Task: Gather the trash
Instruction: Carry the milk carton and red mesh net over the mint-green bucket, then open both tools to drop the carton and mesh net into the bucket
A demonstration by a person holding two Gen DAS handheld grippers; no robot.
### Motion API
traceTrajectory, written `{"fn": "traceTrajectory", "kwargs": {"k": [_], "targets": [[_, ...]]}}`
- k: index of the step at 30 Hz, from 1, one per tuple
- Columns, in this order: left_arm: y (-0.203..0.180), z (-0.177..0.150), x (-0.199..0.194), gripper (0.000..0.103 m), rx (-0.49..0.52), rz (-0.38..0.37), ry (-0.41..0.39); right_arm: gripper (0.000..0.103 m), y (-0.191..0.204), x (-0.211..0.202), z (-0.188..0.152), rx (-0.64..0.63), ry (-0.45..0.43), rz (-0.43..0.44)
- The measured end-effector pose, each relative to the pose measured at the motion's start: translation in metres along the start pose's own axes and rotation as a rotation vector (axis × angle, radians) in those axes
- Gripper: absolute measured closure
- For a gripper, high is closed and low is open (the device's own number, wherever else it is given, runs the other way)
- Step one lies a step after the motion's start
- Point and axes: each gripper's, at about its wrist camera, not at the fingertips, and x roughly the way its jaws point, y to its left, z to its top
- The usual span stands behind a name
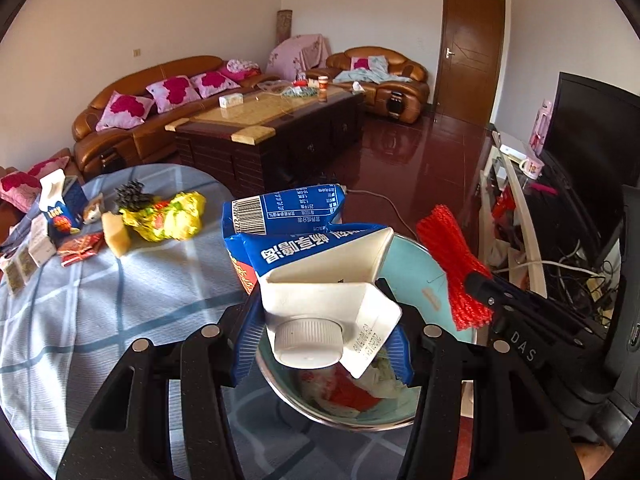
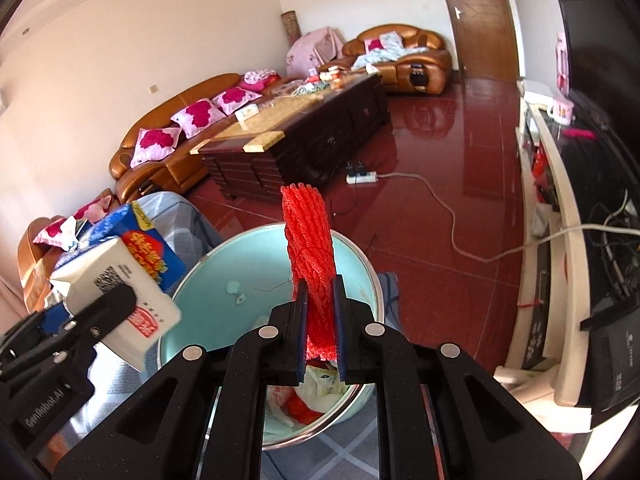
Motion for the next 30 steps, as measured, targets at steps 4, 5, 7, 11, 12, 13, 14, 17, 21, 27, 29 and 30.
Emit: {"fn": "traceTrajectory", "kwargs": {"k": [4, 5, 7, 11, 12, 13, 14, 17, 21, 27, 29, 30], "targets": [[-0.007, -0.001, 0.016, 0.050, 0.008, 0.000, 0.024, 0.091, -0.005, 0.013, 0.001, 0.015, 0.028, 0.009], [-0.007, -0.001, 0.021, 0.050, 0.000, -0.004, 0.038, 0.091, -0.006, 0.017, 0.001, 0.023, 0.037, 0.013], [-0.005, -0.002, 0.029, 0.050, -0.013, -0.006, 0.058, 0.091, -0.009, 0.024, 0.001, 0.041, 0.055, 0.028], [-0.006, -0.004, 0.039, 0.050, -0.010, 0.009, 0.077, 0.090, -0.009, 0.034, 0.001, 0.039, 0.071, 0.030], [-0.006, -0.004, 0.042, 0.050, -0.013, 0.011, 0.083, 0.089, -0.009, 0.037, 0.001, 0.038, 0.076, 0.036], [-0.006, -0.004, 0.043, 0.049, -0.015, 0.015, 0.084, 0.088, -0.009, 0.039, 0.001, 0.039, 0.078, 0.038], [-0.006, -0.004, 0.043, 0.049, -0.015, 0.024, 0.075, 0.086, -0.009, 0.039, 0.002, 0.043, 0.078, 0.042], [-0.005, -0.003, 0.038, 0.035, -0.013, 0.040, 0.048, 0.078, -0.012, 0.034, 0.003, 0.062, 0.057, 0.058], [-0.003, -0.002, 0.030, 0.027, -0.008, 0.062, 0.014, 0.078, -0.015, 0.021, 0.007, 0.078, 0.019, 0.070], [0.000, 0.000, 0.014, 0.016, 0.005, 0.103, -0.035, 0.068, -0.009, -0.001, 0.015, 0.074, -0.054, 0.063], [0.002, 0.001, 0.007, 0.014, 0.005, 0.111, -0.050, 0.063, -0.006, -0.010, 0.017, 0.063, -0.081, 0.055], [0.004, 0.002, 0.003, 0.014, 0.006, 0.115, -0.061, 0.063, -0.003, -0.015, 0.018, 0.053, -0.095, 0.050]]}}
